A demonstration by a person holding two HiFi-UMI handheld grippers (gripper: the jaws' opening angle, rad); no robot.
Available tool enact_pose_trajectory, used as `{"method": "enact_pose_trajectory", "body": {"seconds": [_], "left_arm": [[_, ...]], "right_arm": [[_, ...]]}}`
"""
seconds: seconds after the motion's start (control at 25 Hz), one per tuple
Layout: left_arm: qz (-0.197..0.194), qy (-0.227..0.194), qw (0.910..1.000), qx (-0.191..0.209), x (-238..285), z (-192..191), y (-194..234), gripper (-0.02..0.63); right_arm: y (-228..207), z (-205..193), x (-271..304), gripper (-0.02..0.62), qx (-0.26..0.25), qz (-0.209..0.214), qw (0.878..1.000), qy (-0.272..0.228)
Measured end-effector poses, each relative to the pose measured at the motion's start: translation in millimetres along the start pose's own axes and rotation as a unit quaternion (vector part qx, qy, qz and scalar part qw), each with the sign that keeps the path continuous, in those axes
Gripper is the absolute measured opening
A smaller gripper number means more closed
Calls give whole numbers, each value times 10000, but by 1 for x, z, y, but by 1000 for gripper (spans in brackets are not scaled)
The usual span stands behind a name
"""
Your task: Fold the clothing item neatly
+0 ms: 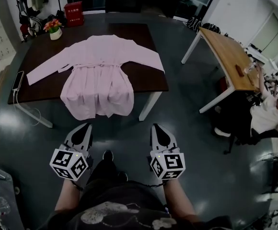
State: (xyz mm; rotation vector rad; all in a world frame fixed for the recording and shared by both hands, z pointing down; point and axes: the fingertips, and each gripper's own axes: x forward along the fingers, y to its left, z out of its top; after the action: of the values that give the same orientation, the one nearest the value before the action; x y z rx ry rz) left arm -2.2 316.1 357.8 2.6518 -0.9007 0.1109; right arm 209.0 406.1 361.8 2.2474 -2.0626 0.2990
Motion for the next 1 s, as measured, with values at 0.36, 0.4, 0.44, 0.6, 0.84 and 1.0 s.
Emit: {"method": "enact_pose_trajectory", "body": {"seconds": [0.36,0.4,0.44,0.6,0.84,1.0], "left_arm": [[-581,320,9978,-64,132,21,48,9],[-641,346,9973,-51,148,26,55,10],[-699,376,9968,-33,163,31,61,10],[-960,517,9940,58,215,44,74,11],[-1297,822,9881,40,280,44,79,11],[-1360,955,9861,64,322,39,71,9]], "right_arm": [[-72,4,96,-9,232,-731,9968,240],[-81,8,109,-9,224,-829,9960,240],[-90,12,121,-9,231,-929,9952,228],[-125,24,159,-9,375,-1328,9903,170],[-189,34,188,-9,524,-2004,9783,105],[-244,30,203,-9,452,-2237,9734,216]]}}
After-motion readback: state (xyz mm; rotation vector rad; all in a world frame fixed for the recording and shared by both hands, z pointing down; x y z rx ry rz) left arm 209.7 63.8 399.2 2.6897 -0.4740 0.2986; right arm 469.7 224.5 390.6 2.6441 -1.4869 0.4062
